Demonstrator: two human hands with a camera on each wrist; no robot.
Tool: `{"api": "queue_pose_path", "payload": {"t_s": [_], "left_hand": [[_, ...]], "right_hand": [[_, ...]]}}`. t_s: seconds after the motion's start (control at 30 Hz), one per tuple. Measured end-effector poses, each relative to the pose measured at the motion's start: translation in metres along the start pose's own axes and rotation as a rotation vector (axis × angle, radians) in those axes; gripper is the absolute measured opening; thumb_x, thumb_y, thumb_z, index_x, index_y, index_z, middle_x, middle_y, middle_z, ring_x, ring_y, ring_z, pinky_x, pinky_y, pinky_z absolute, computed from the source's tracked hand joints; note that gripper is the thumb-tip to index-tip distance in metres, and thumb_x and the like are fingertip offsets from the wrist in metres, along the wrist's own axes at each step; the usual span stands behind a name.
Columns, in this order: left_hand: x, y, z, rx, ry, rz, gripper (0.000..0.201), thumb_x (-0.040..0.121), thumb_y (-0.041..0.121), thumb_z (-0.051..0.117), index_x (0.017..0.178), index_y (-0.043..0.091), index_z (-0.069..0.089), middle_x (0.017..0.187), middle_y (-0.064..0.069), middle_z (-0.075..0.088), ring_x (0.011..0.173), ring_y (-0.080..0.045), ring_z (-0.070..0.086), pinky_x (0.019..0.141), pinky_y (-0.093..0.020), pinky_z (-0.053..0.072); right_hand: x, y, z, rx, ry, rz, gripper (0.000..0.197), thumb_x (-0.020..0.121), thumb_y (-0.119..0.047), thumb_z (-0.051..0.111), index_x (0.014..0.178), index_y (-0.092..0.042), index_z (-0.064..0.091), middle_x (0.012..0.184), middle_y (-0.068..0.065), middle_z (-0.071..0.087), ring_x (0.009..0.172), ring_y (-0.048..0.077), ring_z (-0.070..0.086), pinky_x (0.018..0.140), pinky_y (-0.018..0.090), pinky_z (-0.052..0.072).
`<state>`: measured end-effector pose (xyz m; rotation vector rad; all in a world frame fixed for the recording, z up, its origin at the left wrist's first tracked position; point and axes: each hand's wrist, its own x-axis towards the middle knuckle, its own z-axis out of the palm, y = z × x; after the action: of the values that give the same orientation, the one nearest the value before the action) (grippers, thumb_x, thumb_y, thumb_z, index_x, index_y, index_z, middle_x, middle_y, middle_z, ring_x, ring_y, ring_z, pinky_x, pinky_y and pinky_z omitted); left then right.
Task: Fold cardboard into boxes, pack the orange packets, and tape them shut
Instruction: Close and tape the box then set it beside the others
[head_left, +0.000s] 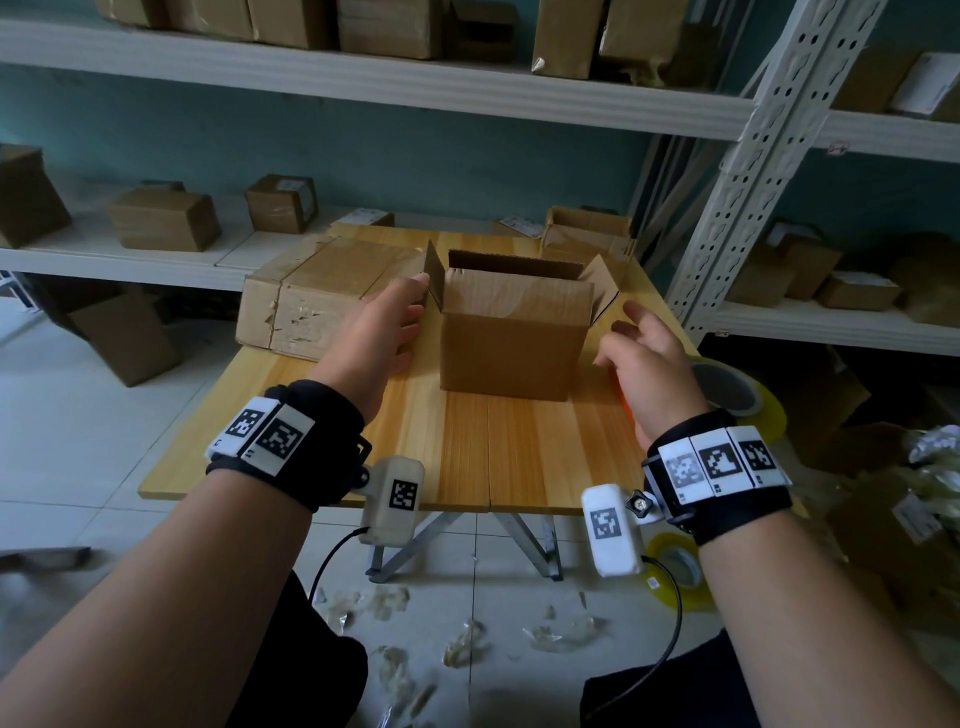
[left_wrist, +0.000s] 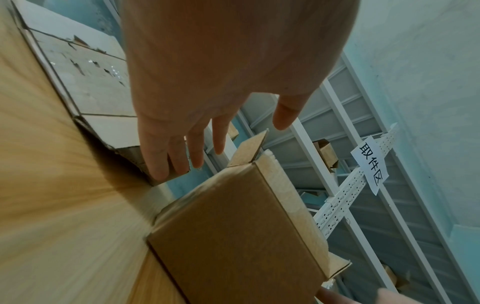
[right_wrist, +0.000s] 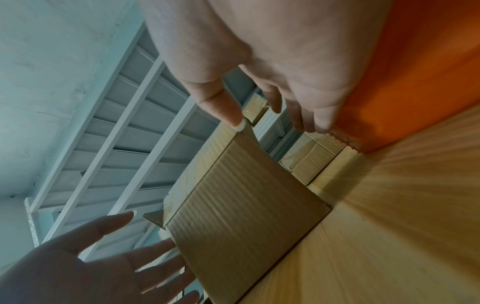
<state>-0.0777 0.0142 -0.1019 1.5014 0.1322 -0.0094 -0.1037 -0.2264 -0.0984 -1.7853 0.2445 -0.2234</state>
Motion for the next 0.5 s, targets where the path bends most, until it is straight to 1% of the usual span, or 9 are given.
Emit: {"api": "queue_pose_path", "payload": {"t_s": [0.07,0.13,0.2,0.23,0.33,0.43,0.47,0.5], "left_hand": [[0.001,-0.001,0.001,0.007,0.01,0.0,0.056,0.097,0.058,0.06,0.137,0.018,0.06,0.132,-0.001,0.066,0.123,-0.019,0.062,0.114,-0.044,0.046],[0.003,-0.003,0.002,0.009,0.028,-0.004,0.069,0.089,0.062,0.064,0.14,0.016,0.059,0.133,-0.001,0.066,0.125,-0.021,0.062,0.115,-0.047,0.046],[0.004,-0.003,0.003,0.008,0.038,-0.002,0.078,0.081,0.064,0.064,0.142,0.017,0.058,0.133,-0.001,0.066,0.125,-0.02,0.062,0.114,-0.047,0.047],[0.004,-0.004,0.003,0.007,0.039,0.002,0.08,0.08,0.065,0.064,0.144,0.017,0.057,0.134,0.0,0.066,0.125,-0.019,0.062,0.114,-0.046,0.046],[0.005,-0.005,0.006,0.014,0.03,0.015,0.072,0.088,0.063,0.062,0.145,0.018,0.057,0.134,0.001,0.065,0.127,-0.019,0.061,0.113,-0.046,0.046],[0.006,-0.007,0.01,0.004,0.021,0.01,0.063,0.097,0.062,0.058,0.142,0.018,0.059,0.133,0.0,0.066,0.126,-0.02,0.061,0.113,-0.046,0.046],[0.005,-0.006,0.011,0.001,0.013,0.007,0.061,0.099,0.061,0.057,0.142,0.017,0.059,0.133,0.0,0.066,0.126,-0.02,0.062,0.114,-0.047,0.046],[0.006,-0.007,0.013,-0.003,-0.002,0.008,0.061,0.101,0.061,0.055,0.142,0.017,0.058,0.133,-0.001,0.066,0.126,-0.021,0.062,0.115,-0.048,0.045]], "right_hand": [[0.001,0.0,0.001,-0.008,-0.002,0.004,0.093,0.07,-0.027,0.058,0.161,-0.025,0.038,0.156,0.003,0.049,0.142,0.025,0.047,0.117,0.051,0.04],[0.002,0.002,0.002,-0.019,-0.004,0.012,0.093,0.069,-0.029,0.058,0.16,-0.024,0.04,0.156,0.004,0.051,0.142,0.026,0.047,0.118,0.054,0.04],[0.003,0.004,0.004,-0.028,-0.008,0.019,0.092,0.069,-0.03,0.058,0.159,-0.023,0.041,0.155,0.004,0.052,0.142,0.025,0.048,0.118,0.056,0.04],[0.004,0.005,0.004,-0.039,-0.01,0.021,0.09,0.069,-0.031,0.058,0.158,-0.023,0.043,0.154,0.005,0.053,0.141,0.026,0.048,0.118,0.056,0.04],[0.007,0.007,0.006,-0.068,-0.023,0.022,0.085,0.069,-0.032,0.058,0.152,-0.018,0.05,0.15,0.007,0.056,0.139,0.028,0.05,0.116,0.058,0.041],[0.005,0.005,0.009,-0.09,-0.037,0.027,0.081,0.07,-0.031,0.059,0.149,-0.015,0.053,0.149,0.007,0.058,0.138,0.027,0.051,0.116,0.055,0.041],[0.006,0.005,0.01,-0.094,-0.045,0.03,0.075,0.071,-0.03,0.059,0.144,-0.014,0.057,0.145,0.007,0.061,0.136,0.027,0.053,0.115,0.054,0.042],[0.006,0.005,0.012,-0.096,-0.059,0.027,0.063,0.072,-0.028,0.059,0.133,-0.012,0.063,0.138,0.007,0.065,0.131,0.027,0.056,0.113,0.053,0.044]]}}
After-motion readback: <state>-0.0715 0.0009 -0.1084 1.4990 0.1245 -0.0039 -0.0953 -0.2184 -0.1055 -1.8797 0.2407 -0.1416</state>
